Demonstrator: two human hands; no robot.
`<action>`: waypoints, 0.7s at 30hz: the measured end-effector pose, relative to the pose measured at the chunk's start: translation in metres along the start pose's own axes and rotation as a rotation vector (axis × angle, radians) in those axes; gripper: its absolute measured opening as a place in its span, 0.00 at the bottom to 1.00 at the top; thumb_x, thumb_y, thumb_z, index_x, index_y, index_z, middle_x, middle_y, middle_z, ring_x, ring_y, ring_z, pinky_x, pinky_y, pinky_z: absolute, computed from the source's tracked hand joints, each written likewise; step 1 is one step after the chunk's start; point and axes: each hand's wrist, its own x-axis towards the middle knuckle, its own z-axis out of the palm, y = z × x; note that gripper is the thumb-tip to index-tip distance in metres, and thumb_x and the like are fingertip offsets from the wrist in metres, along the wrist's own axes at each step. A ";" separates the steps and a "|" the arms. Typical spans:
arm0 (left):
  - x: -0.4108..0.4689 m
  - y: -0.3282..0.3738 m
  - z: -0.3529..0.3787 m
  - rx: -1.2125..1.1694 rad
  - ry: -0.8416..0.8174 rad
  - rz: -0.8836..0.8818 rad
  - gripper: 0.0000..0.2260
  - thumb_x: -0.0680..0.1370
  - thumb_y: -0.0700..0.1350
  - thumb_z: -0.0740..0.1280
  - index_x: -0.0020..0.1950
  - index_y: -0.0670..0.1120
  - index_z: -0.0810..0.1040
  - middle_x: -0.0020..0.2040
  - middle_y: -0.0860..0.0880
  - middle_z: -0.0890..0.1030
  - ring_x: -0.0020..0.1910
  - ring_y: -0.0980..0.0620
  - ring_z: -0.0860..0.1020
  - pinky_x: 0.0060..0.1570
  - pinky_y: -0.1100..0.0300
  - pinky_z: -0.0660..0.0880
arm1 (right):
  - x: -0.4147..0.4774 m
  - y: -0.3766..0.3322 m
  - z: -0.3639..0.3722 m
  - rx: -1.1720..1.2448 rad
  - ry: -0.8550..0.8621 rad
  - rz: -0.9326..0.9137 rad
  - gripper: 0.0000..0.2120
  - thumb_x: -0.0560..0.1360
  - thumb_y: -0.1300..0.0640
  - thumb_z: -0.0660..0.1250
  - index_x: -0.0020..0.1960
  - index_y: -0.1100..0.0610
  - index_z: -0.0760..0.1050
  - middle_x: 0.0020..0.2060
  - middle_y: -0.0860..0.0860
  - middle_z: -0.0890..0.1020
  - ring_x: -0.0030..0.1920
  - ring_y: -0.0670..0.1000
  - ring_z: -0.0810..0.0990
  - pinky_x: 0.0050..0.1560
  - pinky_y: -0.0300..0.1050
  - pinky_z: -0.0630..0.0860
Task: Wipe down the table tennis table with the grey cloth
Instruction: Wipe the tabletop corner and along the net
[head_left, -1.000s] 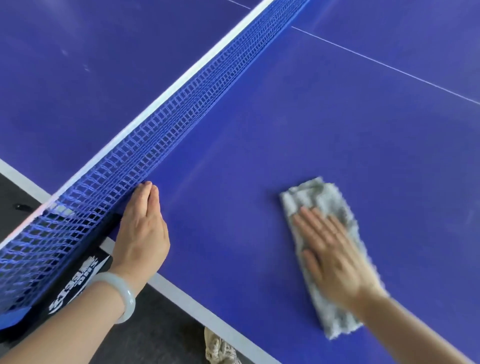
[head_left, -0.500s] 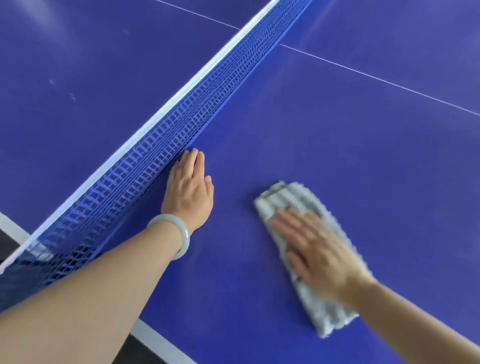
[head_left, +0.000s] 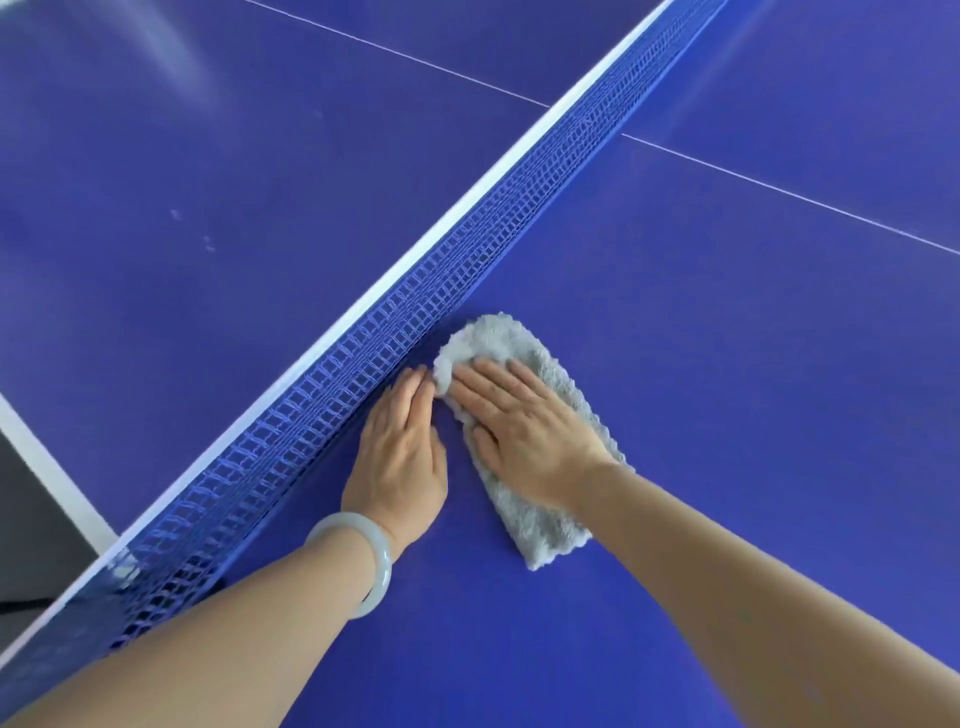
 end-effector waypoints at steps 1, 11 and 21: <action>0.000 0.000 0.000 0.002 -0.009 -0.003 0.25 0.81 0.38 0.55 0.79 0.44 0.59 0.79 0.50 0.58 0.79 0.51 0.56 0.78 0.55 0.53 | 0.006 0.026 -0.007 -0.016 0.013 0.065 0.26 0.84 0.48 0.47 0.81 0.49 0.49 0.80 0.44 0.50 0.80 0.45 0.43 0.78 0.45 0.36; -0.001 0.003 0.000 0.021 -0.026 -0.016 0.27 0.80 0.39 0.56 0.79 0.43 0.58 0.79 0.50 0.57 0.79 0.51 0.55 0.77 0.52 0.56 | -0.034 0.011 -0.001 0.010 0.062 0.213 0.29 0.82 0.50 0.42 0.81 0.57 0.48 0.81 0.50 0.49 0.80 0.51 0.42 0.79 0.53 0.41; -0.001 0.004 -0.003 0.101 -0.044 -0.081 0.26 0.81 0.43 0.54 0.80 0.41 0.55 0.80 0.49 0.53 0.79 0.52 0.53 0.77 0.57 0.54 | 0.085 0.098 -0.028 -0.004 0.039 0.113 0.27 0.84 0.47 0.47 0.81 0.50 0.52 0.80 0.46 0.54 0.80 0.47 0.47 0.79 0.46 0.38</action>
